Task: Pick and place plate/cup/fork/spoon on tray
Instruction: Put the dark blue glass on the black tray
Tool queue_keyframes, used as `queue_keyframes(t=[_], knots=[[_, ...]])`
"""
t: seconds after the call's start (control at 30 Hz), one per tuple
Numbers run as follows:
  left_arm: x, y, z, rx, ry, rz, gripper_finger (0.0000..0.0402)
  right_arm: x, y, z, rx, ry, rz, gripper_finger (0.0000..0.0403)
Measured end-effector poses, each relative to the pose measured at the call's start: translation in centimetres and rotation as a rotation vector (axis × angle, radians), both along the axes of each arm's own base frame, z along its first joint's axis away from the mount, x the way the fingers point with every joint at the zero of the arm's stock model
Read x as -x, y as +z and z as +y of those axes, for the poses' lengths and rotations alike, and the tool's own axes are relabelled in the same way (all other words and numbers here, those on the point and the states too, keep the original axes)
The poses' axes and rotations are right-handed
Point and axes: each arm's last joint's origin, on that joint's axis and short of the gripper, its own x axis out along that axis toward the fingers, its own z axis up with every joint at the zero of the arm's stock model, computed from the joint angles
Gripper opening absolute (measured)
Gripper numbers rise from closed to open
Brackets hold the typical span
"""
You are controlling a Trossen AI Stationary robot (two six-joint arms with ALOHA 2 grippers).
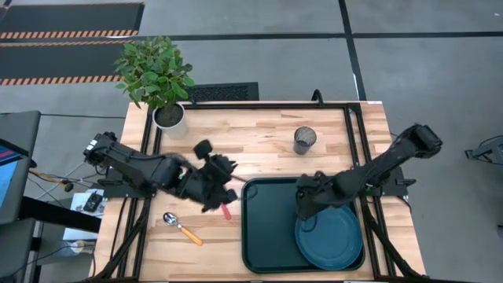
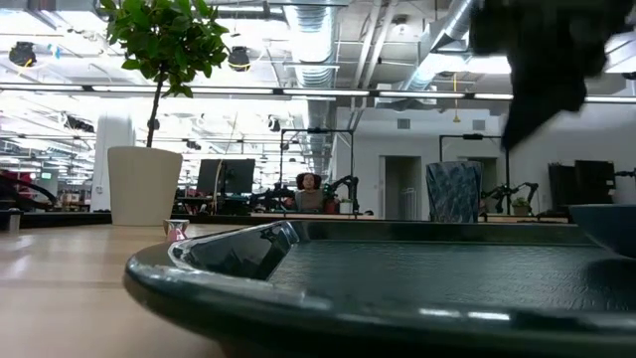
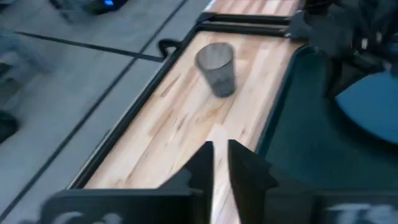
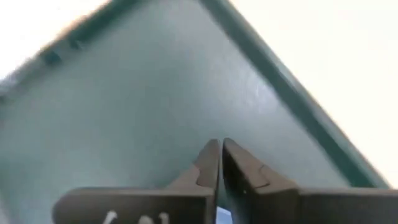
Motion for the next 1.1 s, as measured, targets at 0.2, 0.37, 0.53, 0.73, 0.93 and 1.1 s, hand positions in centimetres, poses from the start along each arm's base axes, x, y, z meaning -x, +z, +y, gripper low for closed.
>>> queue_keyframes(t=[0.2,0.37,0.53,0.73,0.93,1.1], knots=[[-4.2,-2.0,5.5,0.082,-0.187,-0.061,0.0139,3.7,5.0,-2.4,-0.037,-0.028,-0.105,0.0092],[-6.7,-5.3,10.6,0.014,-0.293,-0.125,0.0185,7.5,6.5,-4.0,-0.064,-0.14,-0.097,0.0118],[-9.5,-7.5,15.0,0.055,-0.246,-0.206,0.0199,9.8,6.9,-5.1,-0.038,-0.276,-0.094,0.0132],[-13.0,-10.6,18.2,0.135,-0.155,-0.193,0.0204,10.4,6.5,-6.0,0.051,-0.405,-0.075,0.0132],[-16.8,-12.5,20.4,0.193,-0.09,-0.187,0.0204,9.7,6.1,-6.3,0.099,-0.45,-0.05,0.0128],[-19.6,-12.9,21.2,0.213,-0.07,-0.151,0.0204,9.3,5.8,-6.2,0.118,-0.452,-0.022,0.0128]])
